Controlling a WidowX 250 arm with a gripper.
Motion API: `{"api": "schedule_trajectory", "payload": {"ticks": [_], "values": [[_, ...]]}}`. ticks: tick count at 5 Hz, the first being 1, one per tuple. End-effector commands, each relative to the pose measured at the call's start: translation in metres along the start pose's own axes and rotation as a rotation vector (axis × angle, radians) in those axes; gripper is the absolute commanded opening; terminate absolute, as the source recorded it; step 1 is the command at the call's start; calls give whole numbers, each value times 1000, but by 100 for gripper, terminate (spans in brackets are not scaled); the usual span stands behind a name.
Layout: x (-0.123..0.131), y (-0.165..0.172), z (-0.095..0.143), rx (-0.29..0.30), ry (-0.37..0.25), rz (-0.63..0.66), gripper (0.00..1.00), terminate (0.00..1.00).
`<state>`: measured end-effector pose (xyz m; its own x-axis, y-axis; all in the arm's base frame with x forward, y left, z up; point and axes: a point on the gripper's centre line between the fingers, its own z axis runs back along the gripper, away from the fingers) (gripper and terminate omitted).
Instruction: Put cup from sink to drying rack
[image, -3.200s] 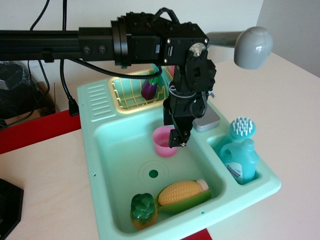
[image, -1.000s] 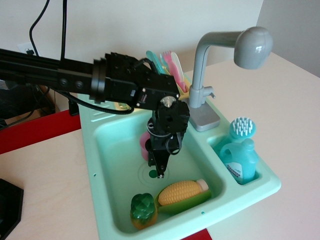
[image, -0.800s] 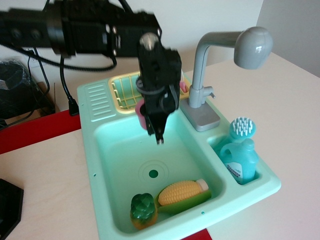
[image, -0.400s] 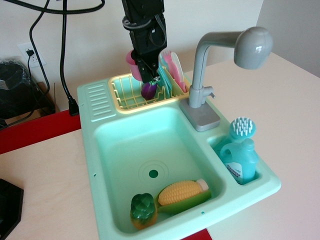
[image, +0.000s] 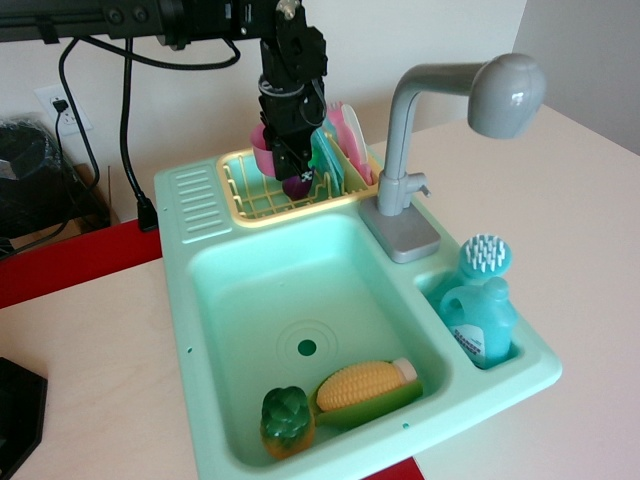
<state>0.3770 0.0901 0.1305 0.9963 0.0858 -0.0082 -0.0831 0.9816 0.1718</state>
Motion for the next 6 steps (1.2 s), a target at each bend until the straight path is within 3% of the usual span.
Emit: {"api": "schedule_trajectory", "payload": {"ticks": [1, 2, 4, 5, 6], "values": [[7, 1, -2, 5, -17, -5, 0, 0], [6, 0, -5, -25, -1, 16, 100, 0], [4, -7, 1, -32, -12, 11, 100, 0], [5, -14, 19, -26, -52, -18, 100, 0], [6, -34, 52, -19, -112, -71, 100, 100]]}}
